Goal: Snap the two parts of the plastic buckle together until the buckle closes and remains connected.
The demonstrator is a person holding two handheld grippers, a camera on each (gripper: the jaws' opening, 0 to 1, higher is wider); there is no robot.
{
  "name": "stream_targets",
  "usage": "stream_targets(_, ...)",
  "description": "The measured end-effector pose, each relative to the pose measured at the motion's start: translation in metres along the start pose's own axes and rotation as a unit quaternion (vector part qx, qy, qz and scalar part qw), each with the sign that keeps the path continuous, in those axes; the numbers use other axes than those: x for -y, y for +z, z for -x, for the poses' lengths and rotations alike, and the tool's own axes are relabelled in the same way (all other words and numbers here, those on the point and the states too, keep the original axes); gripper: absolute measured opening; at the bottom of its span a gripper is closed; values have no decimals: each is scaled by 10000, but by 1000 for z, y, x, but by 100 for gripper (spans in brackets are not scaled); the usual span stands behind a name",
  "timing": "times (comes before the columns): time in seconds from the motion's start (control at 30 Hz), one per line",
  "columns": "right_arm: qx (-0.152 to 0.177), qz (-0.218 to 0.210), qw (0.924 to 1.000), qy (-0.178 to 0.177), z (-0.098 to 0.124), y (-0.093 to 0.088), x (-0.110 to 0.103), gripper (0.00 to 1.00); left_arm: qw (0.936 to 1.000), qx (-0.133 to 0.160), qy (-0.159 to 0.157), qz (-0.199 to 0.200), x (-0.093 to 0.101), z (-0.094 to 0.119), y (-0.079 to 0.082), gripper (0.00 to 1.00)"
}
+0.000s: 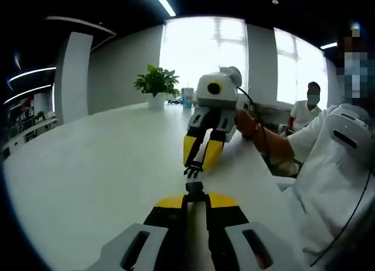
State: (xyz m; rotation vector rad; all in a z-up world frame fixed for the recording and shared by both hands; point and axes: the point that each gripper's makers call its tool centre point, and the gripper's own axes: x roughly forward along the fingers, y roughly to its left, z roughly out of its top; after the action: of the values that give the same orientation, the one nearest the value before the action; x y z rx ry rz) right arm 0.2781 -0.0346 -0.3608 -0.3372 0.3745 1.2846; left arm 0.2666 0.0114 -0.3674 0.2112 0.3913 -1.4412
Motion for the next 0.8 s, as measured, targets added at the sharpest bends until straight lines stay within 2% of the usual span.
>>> stream_targets(0.2, -96, 39, 9999, 84, -2, -4, -4, 11, 9999, -135, -36, -26, 3, -2, -6, 11)
stream_targets(0.8, -84, 143, 9993, 337, -7, -3, -16, 11, 9996, -138, -197, -143, 9, -6, -5, 11)
